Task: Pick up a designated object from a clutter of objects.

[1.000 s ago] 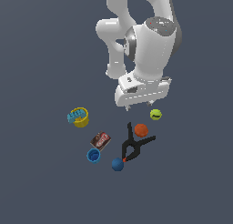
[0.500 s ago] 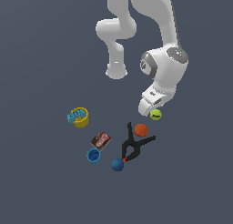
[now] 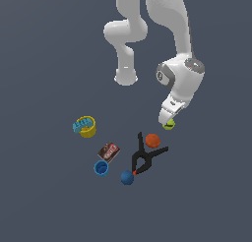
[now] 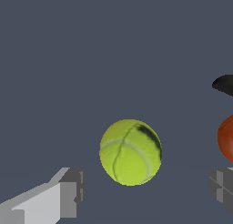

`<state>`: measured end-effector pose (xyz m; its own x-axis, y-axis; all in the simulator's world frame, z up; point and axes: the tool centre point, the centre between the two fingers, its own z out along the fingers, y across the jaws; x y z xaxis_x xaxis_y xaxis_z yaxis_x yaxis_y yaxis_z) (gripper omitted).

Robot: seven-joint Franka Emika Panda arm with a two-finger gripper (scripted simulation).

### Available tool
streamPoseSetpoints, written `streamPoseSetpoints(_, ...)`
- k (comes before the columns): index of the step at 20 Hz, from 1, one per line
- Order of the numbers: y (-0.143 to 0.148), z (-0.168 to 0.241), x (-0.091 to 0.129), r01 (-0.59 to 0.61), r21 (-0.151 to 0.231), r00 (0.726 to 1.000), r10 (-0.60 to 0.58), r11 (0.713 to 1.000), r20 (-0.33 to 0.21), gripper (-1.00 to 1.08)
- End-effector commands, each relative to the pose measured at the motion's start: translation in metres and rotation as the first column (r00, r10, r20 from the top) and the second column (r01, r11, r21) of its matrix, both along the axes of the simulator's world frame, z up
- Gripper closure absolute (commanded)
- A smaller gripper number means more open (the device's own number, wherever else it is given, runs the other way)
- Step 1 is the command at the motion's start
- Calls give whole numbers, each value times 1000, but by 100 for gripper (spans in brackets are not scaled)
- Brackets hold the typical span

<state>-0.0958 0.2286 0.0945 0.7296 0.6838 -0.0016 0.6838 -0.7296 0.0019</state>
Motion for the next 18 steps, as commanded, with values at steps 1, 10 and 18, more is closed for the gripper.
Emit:
streamPoseSetpoints(1, 3, -3, -3, -13, 2, 1000, 13, 1000, 0, -92)
streamPoseSetpoints(10, 2, -17, -3, -11, 2, 1000, 11, 1000, -1, -92)
streamPoseSetpoints(18, 3, -48, -4, -14, 3, 1000, 14, 1000, -1, -92)
